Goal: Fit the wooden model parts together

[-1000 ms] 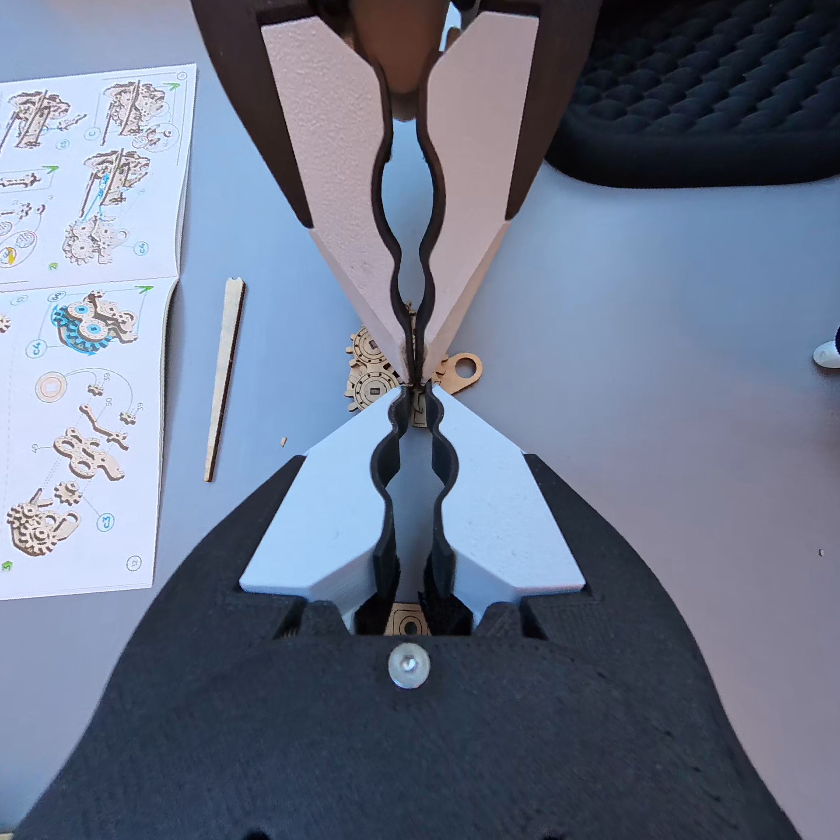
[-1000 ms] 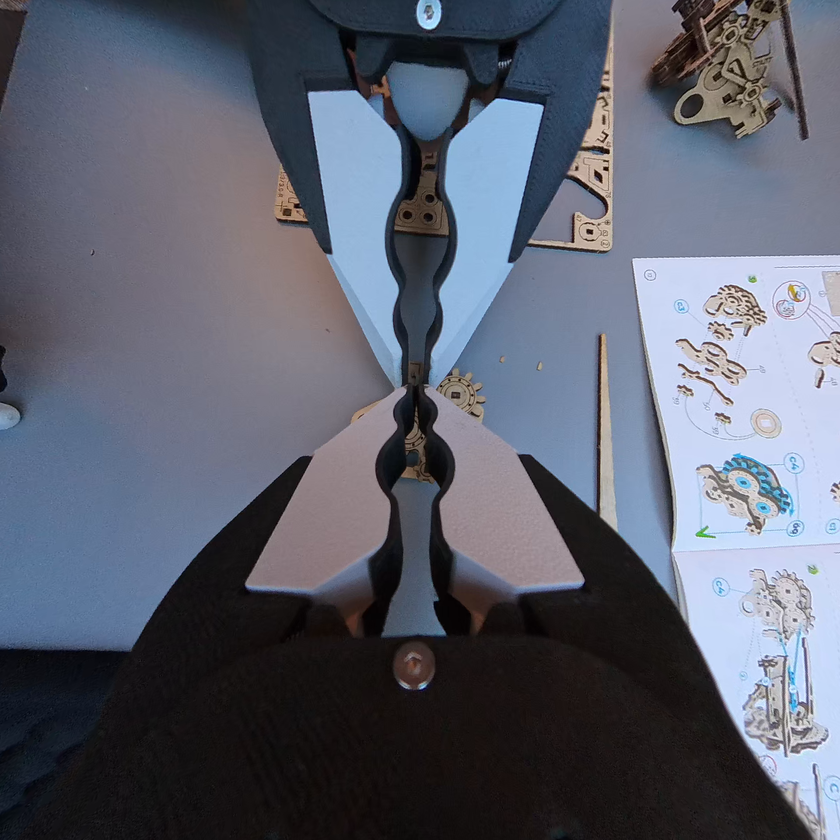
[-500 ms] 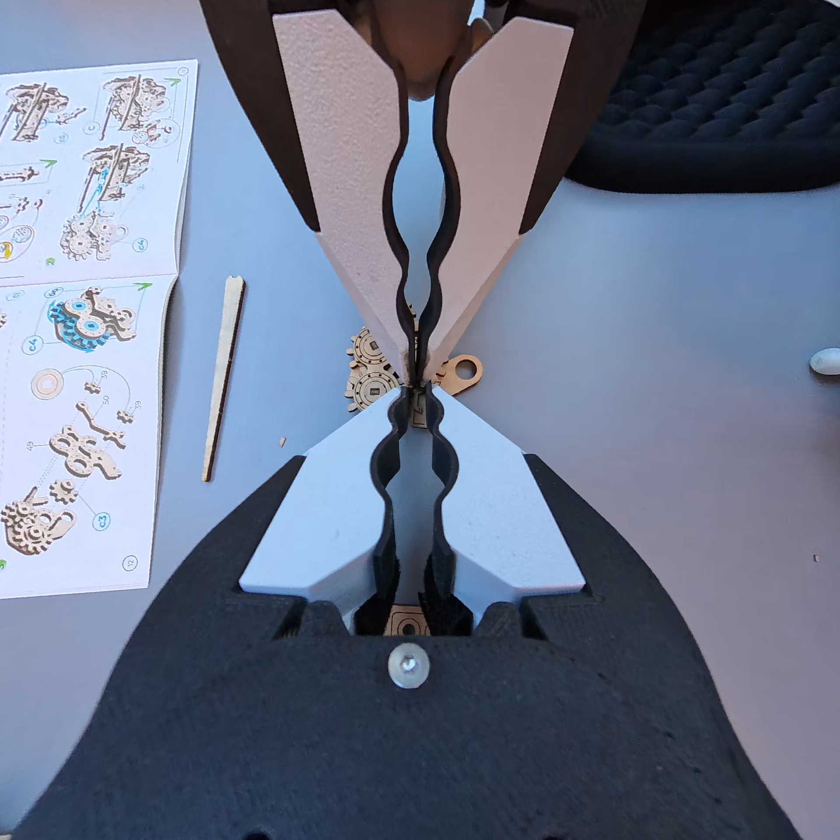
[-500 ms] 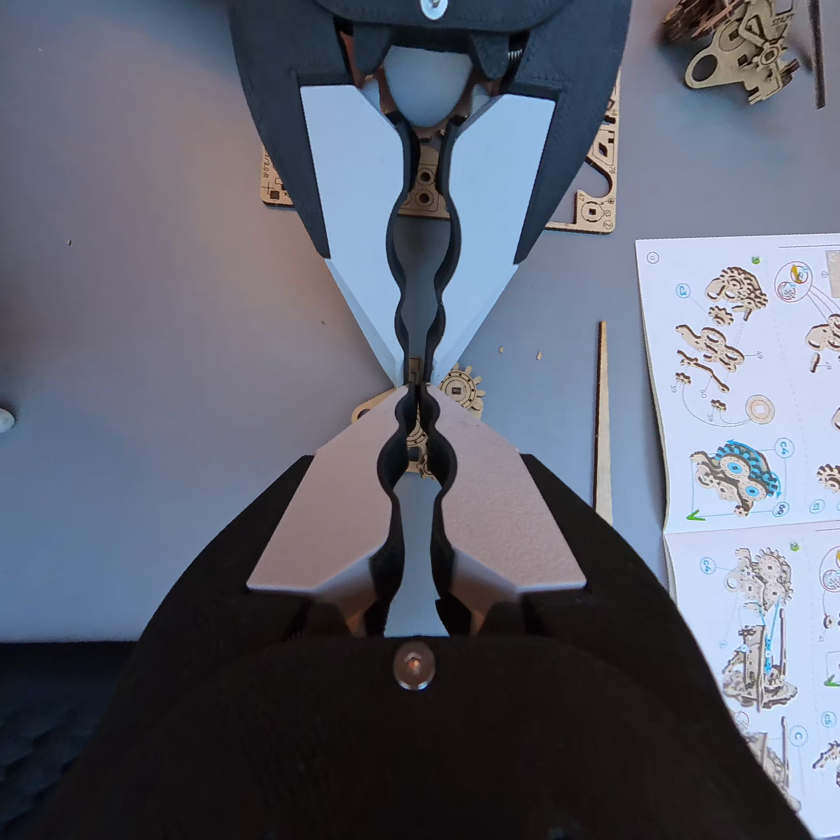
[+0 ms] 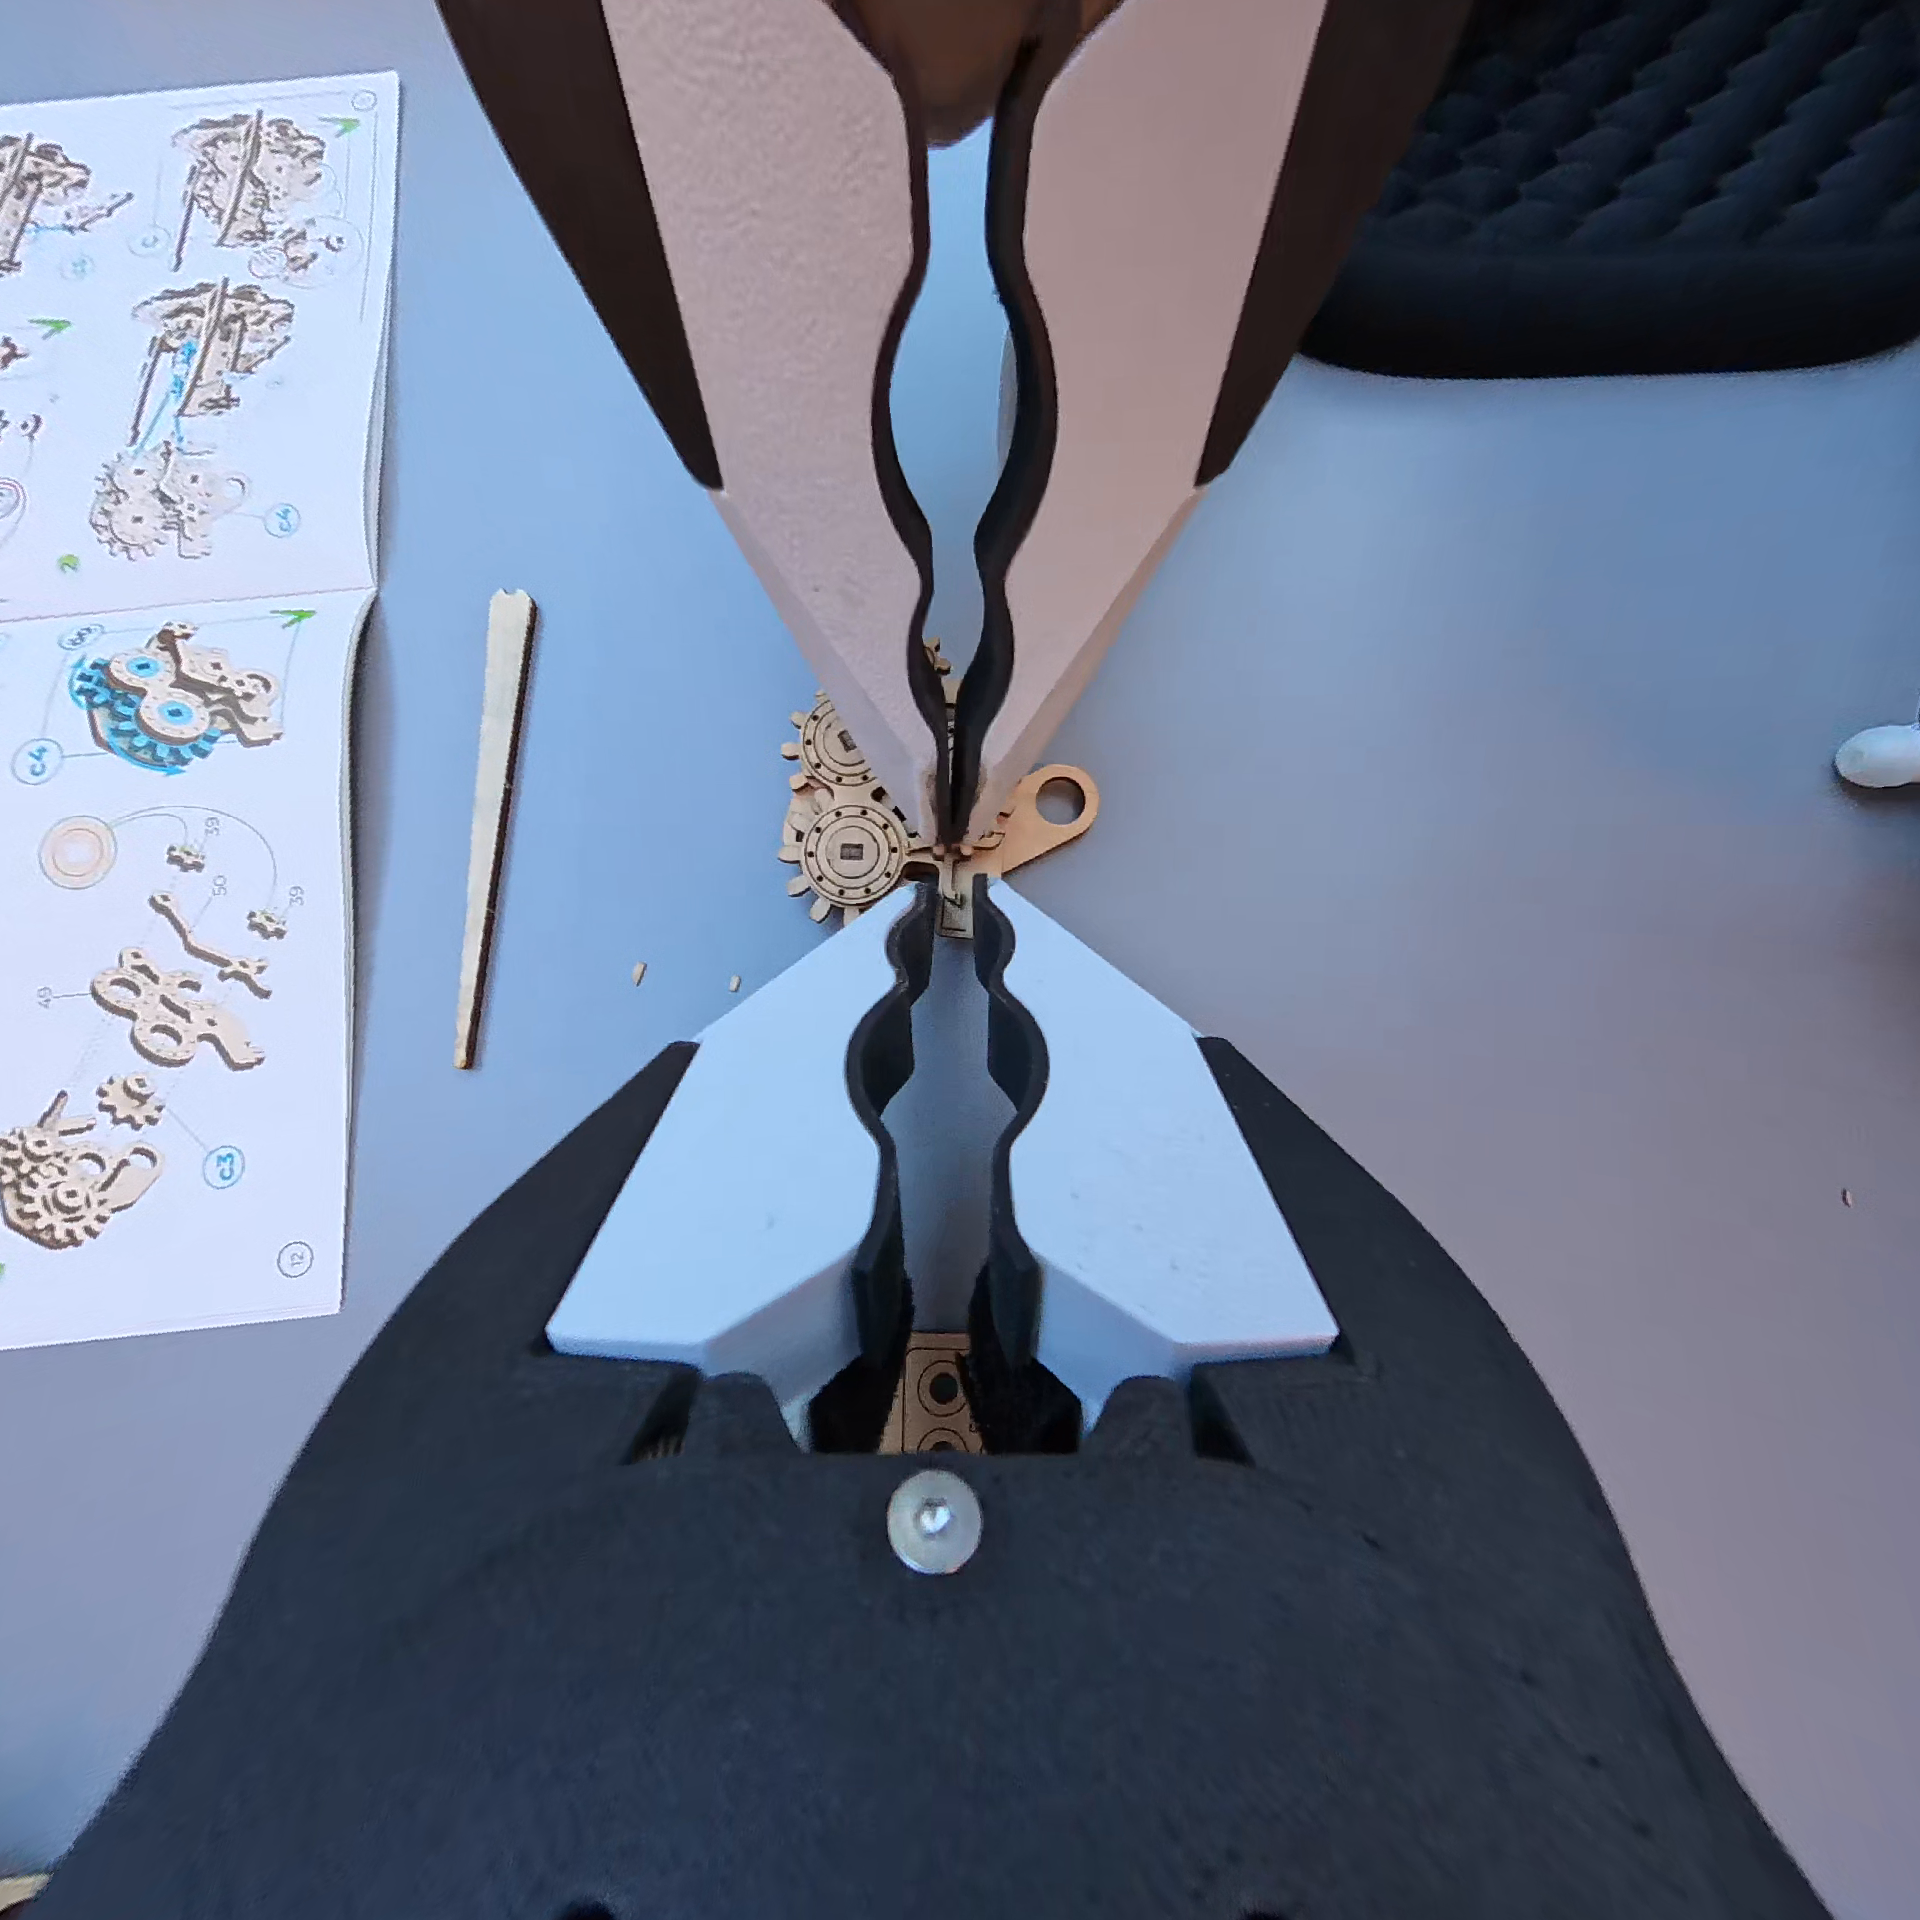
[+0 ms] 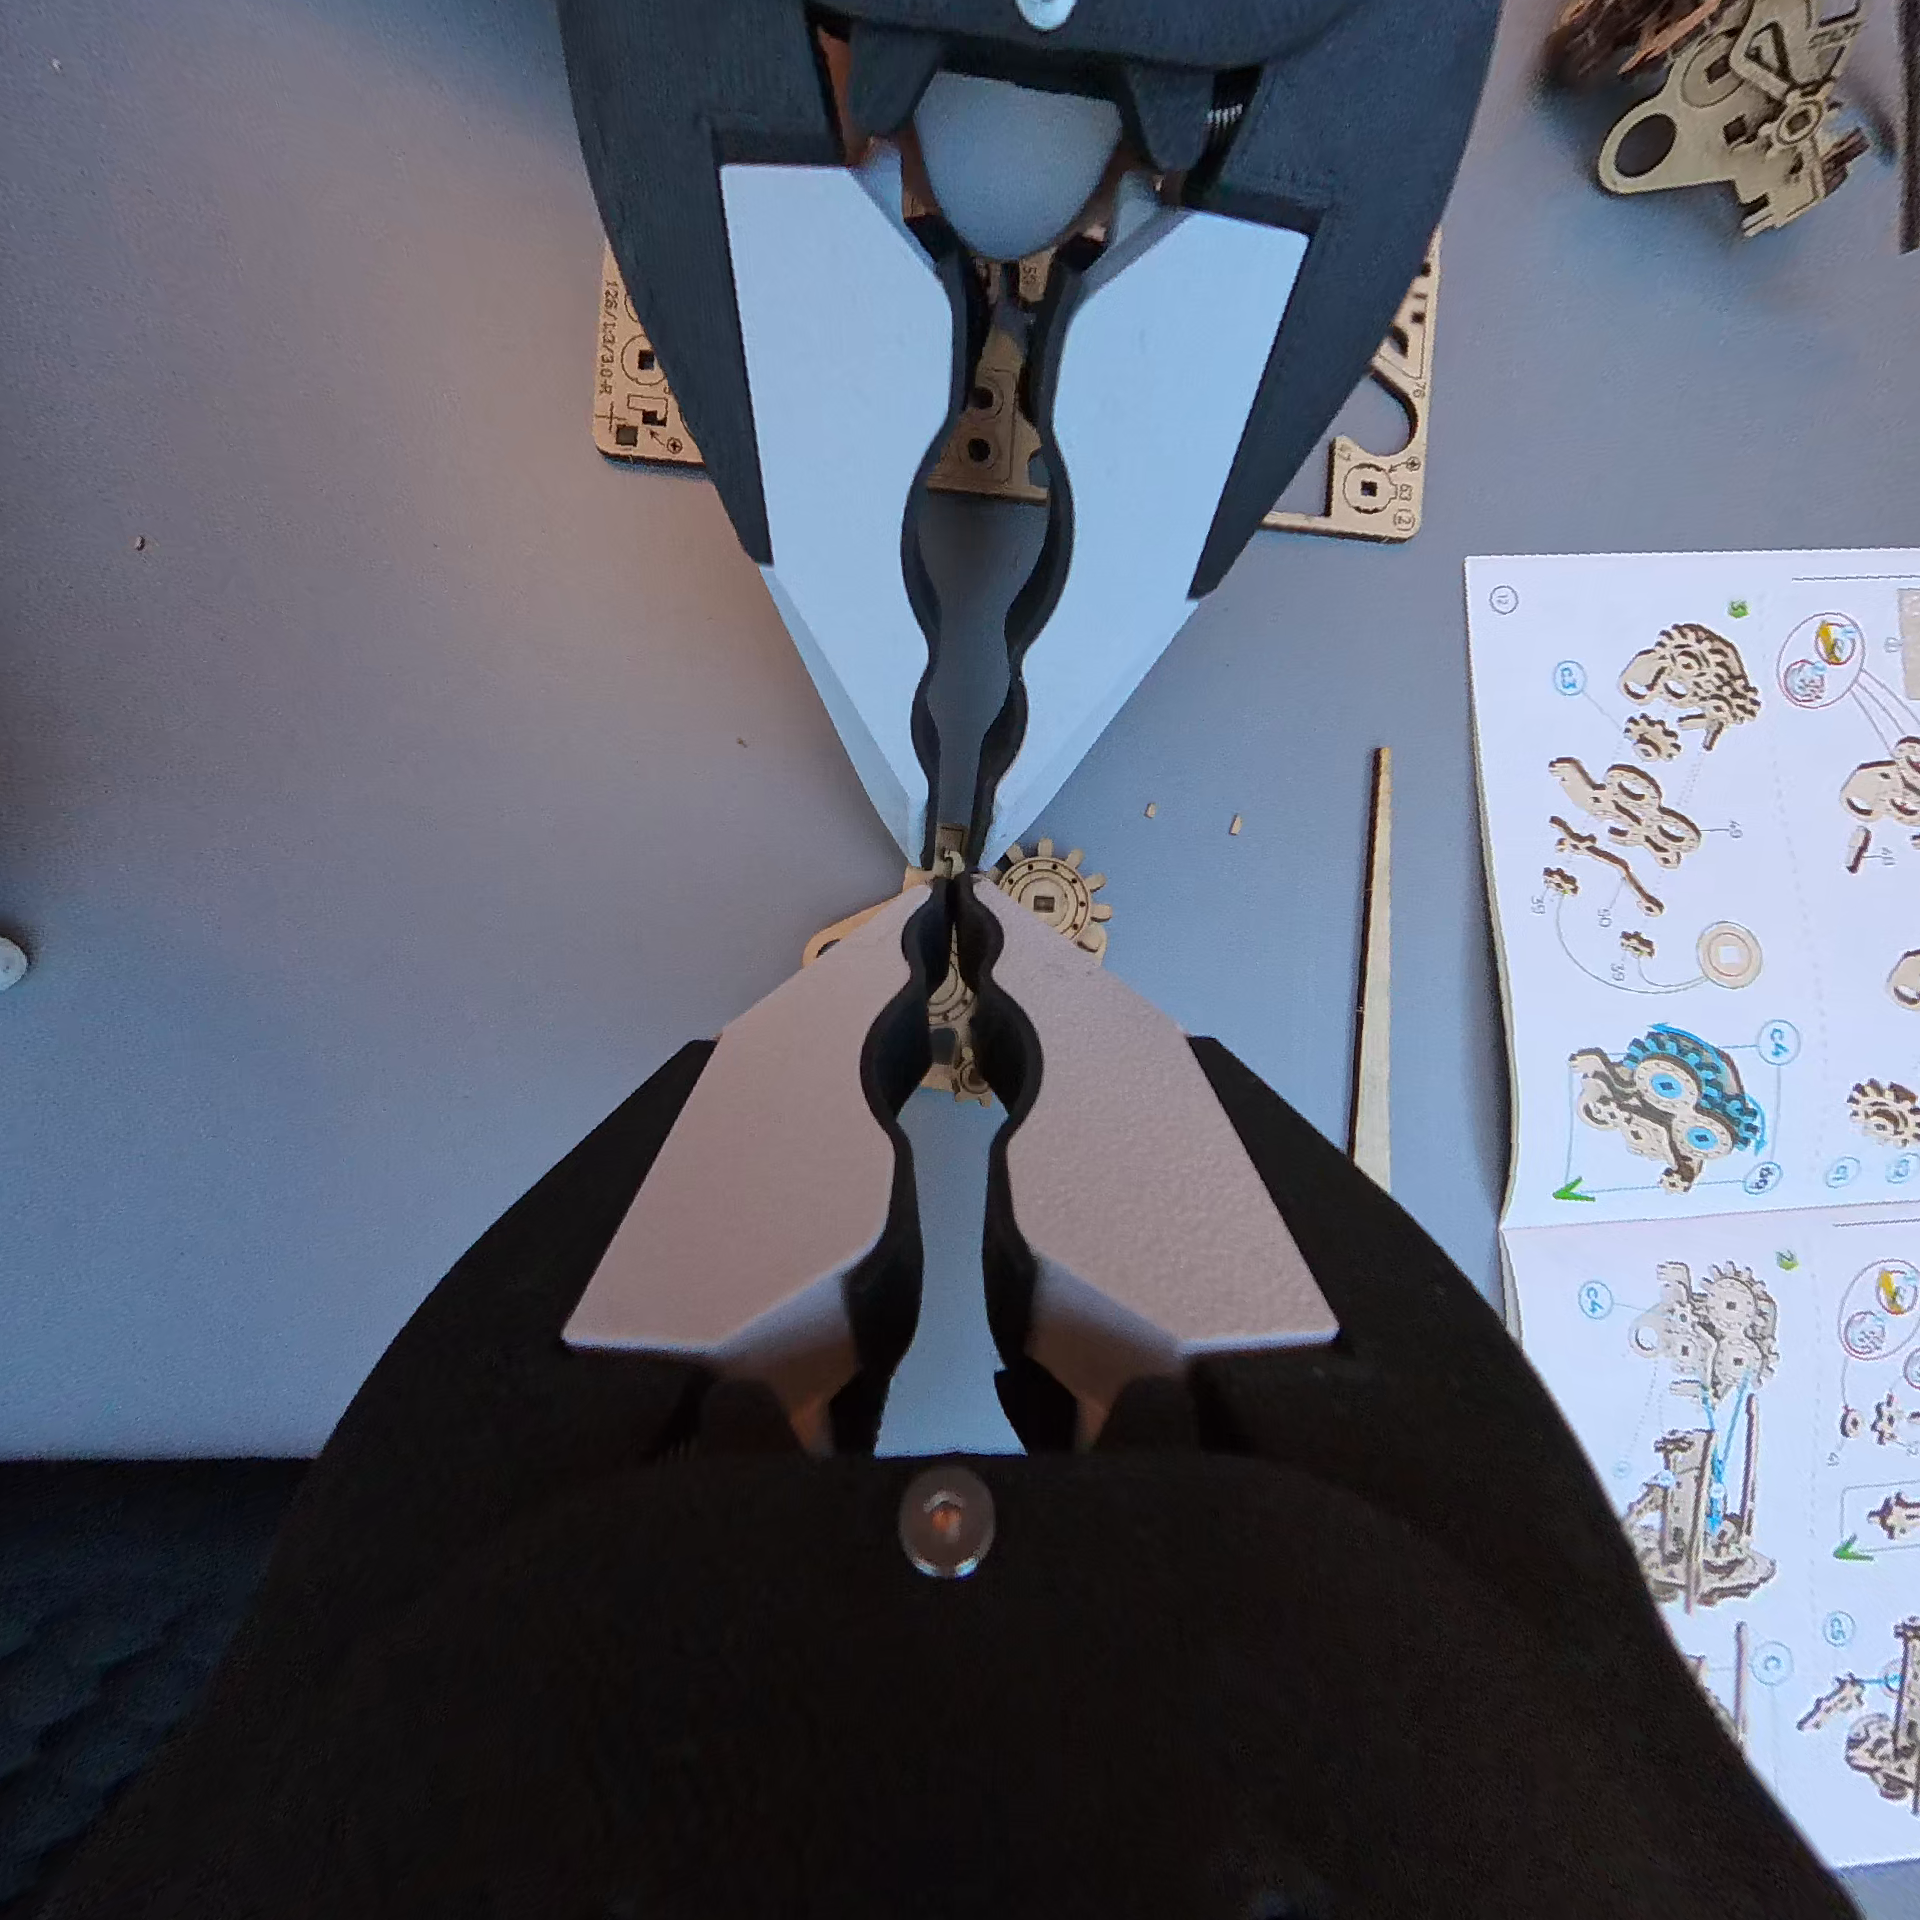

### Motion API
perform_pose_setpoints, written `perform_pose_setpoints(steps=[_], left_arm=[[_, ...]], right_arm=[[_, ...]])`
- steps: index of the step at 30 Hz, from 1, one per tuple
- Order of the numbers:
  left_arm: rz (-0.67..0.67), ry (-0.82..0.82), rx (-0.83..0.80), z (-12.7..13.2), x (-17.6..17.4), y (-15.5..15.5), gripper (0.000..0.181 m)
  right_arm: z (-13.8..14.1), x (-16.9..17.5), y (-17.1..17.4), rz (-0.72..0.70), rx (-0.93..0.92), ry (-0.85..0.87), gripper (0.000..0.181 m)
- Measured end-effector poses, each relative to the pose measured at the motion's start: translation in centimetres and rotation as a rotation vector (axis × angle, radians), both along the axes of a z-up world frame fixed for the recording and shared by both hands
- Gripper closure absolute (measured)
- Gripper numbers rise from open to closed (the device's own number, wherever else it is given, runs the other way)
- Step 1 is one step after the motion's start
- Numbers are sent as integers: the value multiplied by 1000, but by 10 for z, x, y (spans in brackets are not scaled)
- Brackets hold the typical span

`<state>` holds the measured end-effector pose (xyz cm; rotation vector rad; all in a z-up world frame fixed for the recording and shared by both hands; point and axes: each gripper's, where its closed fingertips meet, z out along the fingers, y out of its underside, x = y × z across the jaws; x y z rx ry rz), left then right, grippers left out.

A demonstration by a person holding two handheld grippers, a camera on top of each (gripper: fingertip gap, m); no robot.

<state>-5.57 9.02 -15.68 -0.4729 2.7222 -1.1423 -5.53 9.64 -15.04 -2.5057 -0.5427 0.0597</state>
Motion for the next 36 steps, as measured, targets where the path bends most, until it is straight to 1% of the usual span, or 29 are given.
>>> perform_pose_setpoints(steps=[1, 2, 3, 5, 6, 7, 8, 11, 13, 15, 17, 20, 22, 25, 27, 31, 34, 36], left_arm=[[1, 8, -11, 0, 0, -1, 176], [-1, 22, -32, 1, -1, -3, 178], [-9, 55, -4, -6, -4, -2, 180], [3, 44, 8, -10, -1, -1, 181], [-3, 40, 14, -10, -2, -1, 181], [-3, 40, 16, -10, -2, -1, 180], [-2, 44, 12, -9, -3, 0, 177], [2, 66, -8, -9, -3, 0, 177], [9, 70, -15, -9, -2, 1, 177], [16, 80, -20, -9, -1, 1, 176], [21, 80, -14, -9, -1, 4, 175], [33, 72, -3, -9, 2, 7, 174], [42, 75, -10, -9, 3, 8, 174], [45, 76, -14, -9, 4, 7, 173], [44, 70, -9, -9, 3, 6, 172], [41, 65, 1, -9, 3, 7, 171], [47, 59, 15, -8, 4, 12, 170], [53, 56, 6, -5, 5, 15, 170]], right_arm=[[-5, -4, -1, 16, -35, 7, 181], [-13, -10, -2, 36, -81, 17, 181], [-21, -7, -3, 43, -132, -33, 181], [-21, 7, -3, 63, -115, -190, 181], [-18, 5, -5, 70, -110, -172, 181], [-12, -3, -5, 72, -95, -91, 181], [-1, -1, -1, 46, -48, -59, 181], [36, 6, 3, 3, 93, 13, 181], [57, 28, 0, -69, 173, -8, 181], [67, 51, -11, -143, 206, -33, 180], [61, 62, -25, -183, 191, -4, 174], [44, 59, -35, -180, 200, 75, 169], [32, 54, -34, -161, 192, 114, 163], [14, 47, -35, -88, 152, 101, 158], [4, 43, -39, -68, 114, 111, 159], [-4, 46, -40, -103, 76, 153, 159], [-3, 40, -38, -102, 84, 200, 170], [-3, 29, -37, -74, 78, 243, 173]])
